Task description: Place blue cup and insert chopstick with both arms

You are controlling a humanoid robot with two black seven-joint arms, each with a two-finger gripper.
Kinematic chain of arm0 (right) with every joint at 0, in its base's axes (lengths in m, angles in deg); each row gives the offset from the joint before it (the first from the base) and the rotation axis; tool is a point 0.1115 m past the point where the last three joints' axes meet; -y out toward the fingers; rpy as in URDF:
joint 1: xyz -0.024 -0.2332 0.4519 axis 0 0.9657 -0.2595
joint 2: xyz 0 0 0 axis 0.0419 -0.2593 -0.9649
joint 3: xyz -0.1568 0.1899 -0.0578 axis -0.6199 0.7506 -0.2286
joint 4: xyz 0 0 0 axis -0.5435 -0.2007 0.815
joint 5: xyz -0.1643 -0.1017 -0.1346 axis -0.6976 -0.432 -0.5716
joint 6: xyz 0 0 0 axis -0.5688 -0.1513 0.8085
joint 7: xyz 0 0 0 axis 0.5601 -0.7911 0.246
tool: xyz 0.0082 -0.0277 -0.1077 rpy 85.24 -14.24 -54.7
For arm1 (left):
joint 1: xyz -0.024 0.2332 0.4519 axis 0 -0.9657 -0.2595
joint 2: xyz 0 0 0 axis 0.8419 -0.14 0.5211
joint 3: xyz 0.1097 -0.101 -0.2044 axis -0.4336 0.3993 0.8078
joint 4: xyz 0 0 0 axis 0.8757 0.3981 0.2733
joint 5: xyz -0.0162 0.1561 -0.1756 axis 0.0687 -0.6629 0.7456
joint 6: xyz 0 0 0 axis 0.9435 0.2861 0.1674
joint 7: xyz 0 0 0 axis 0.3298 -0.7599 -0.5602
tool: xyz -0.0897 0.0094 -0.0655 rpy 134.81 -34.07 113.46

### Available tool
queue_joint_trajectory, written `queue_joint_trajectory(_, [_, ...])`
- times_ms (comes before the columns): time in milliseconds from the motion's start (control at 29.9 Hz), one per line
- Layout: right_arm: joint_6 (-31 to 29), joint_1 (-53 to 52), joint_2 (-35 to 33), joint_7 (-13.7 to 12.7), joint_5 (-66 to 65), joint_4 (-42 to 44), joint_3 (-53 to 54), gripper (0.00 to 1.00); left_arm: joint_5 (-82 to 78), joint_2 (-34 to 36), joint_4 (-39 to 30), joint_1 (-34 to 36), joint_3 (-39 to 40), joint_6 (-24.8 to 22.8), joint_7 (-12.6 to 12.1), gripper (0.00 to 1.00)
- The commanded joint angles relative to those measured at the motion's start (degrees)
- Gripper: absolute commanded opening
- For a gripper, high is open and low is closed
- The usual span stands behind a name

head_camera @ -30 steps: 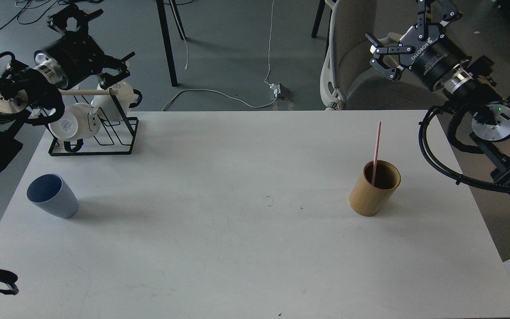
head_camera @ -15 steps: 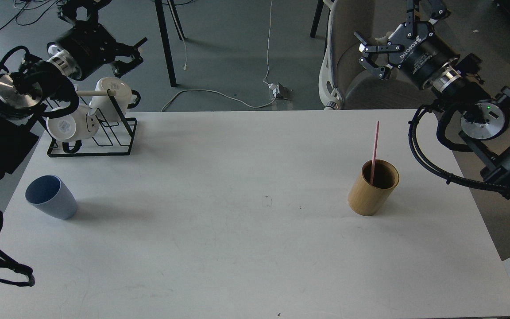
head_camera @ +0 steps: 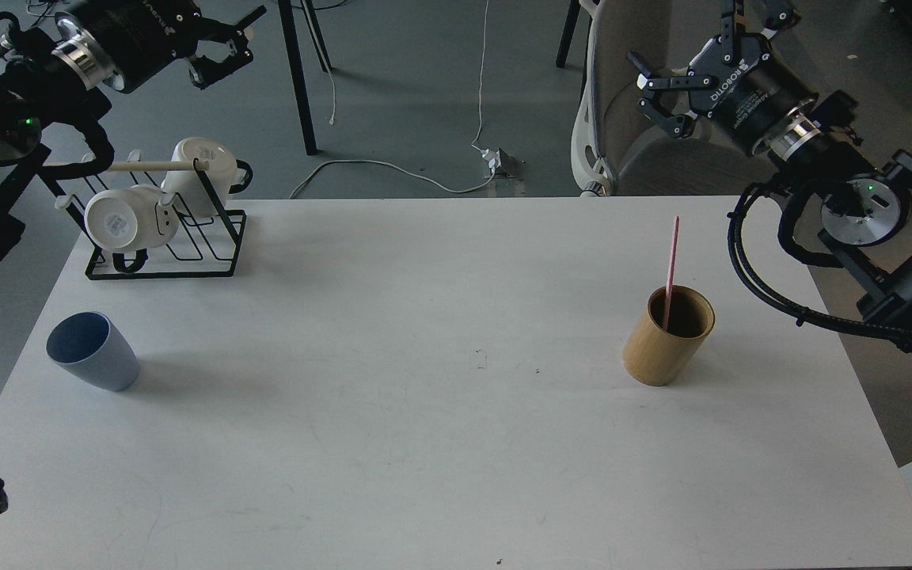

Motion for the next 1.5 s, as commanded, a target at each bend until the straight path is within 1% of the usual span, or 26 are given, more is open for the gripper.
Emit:
queue_joint_trajectory(0, [0.0, 0.0, 0.0, 0.0, 0.0, 0.0, 0.0, 0.99, -13.4, 6.8, -4.7, -0.1, -2.7, 0.0, 7.3, 1.0])
queue_joint_trajectory(100, [0.0, 0.0, 0.0, 0.0, 0.0, 0.2, 0.0, 0.99, -23.5, 12.1, -8.6, -0.1, -2.9, 0.0, 17.3, 1.0])
queue_joint_trajectory(134, [0.0, 0.0, 0.0, 0.0, 0.0, 0.3, 0.0, 0.99, -27.6, 14.3, -9.7, -0.1, -2.9, 0.0, 22.0, 1.0])
queue_joint_trajectory(200, [0.0, -0.1, 0.0, 0.0, 0.0, 0.3, 0.1, 0.99, -35.0, 17.2, -10.9, -0.3, -3.4, 0.0, 29.3, 1.0])
queue_joint_trajectory(234, [0.0, -0.1, -0.1, 0.0, 0.0, 0.3, 0.1, 0.99, -39.6, 18.4, -11.4, -0.3, -4.4, 0.0, 34.2, 1.0])
queue_joint_trajectory(267, [0.0, -0.2, -0.1, 0.0, 0.0, 0.3, 0.1, 0.99, -43.3, 19.4, -11.9, -0.3, -5.5, 0.0, 35.6, 1.0])
queue_joint_trajectory(401, [0.0, -0.3, -0.3, 0.0, 0.0, 0.4, 0.5, 0.99, -56.2, 24.9, -17.4, -0.4, -13.1, 0.3, 35.6, 1.0])
queue_joint_trajectory(468, [0.0, -0.3, -0.3, 0.0, 0.0, 0.6, 0.7, 0.99, -59.5, 27.1, -19.6, -0.5, -15.6, 4.4, 35.6, 1.0])
queue_joint_trajectory(601, [0.0, -0.2, -0.4, 0.0, -0.1, 0.7, 0.8, 0.99, -66.2, 30.6, -20.4, -0.8, -22.4, 8.7, 35.6, 1.0])
queue_joint_trajectory(701, [0.0, 0.0, -0.4, 0.0, -0.1, 0.7, 0.8, 0.99, -70.0, 34.3, -20.4, -0.8, -24.0, 12.4, 35.6, 1.0])
queue_joint_trajectory(868, [0.0, 0.1, -0.4, 0.0, -0.1, 0.6, 0.8, 0.99, -75.8, 38.9, -19.2, -1.7, -24.3, 13.2, 35.6, 1.0])
queue_joint_trajectory(935, [0.0, 0.0, -0.4, 0.0, -0.1, 0.6, 0.8, 0.99, -80.0, 39.3, -18.0, -3.1, -24.2, 13.3, 35.6, 1.0])
queue_joint_trajectory(1002, [0.0, -0.1, -0.4, 0.0, -0.1, 0.6, 0.9, 0.99, -83.8, 39.1, -15.2, -4.8, -24.2, 14.0, 35.6, 1.0])
queue_joint_trajectory(1102, [0.0, -0.1, -0.5, 0.0, -0.1, 0.6, 0.9, 0.99, -86.6, 37.7, -7.6, -8.1, -24.7, 15.2, 35.6, 1.0])
queue_joint_trajectory(1169, [0.0, -0.1, -0.6, 0.0, -0.1, 0.6, 0.8, 0.99, -87.7, 35.6, -3.4, -10.9, -25.9, 15.5, 35.6, 1.0])
queue_joint_trajectory(1269, [0.0, 0.0, -0.6, 0.0, -0.1, 0.7, 0.8, 0.99, -89.1, 32.0, 2.6, -12.6, -26.2, 16.0, 35.6, 1.0])
queue_joint_trajectory(1336, [0.0, 0.0, -0.6, 0.0, -0.1, 0.6, 0.8, 0.99, -90.0, 30.2, 4.5, -13.7, -26.6, 16.0, 35.6, 1.0])
queue_joint_trajectory(1470, [0.0, 0.0, -0.6, 0.0, -0.2, 0.7, 0.8, 0.99, -91.2, 28.2, 5.2, -16.7, -27.2, 17.2, 35.6, 0.99])
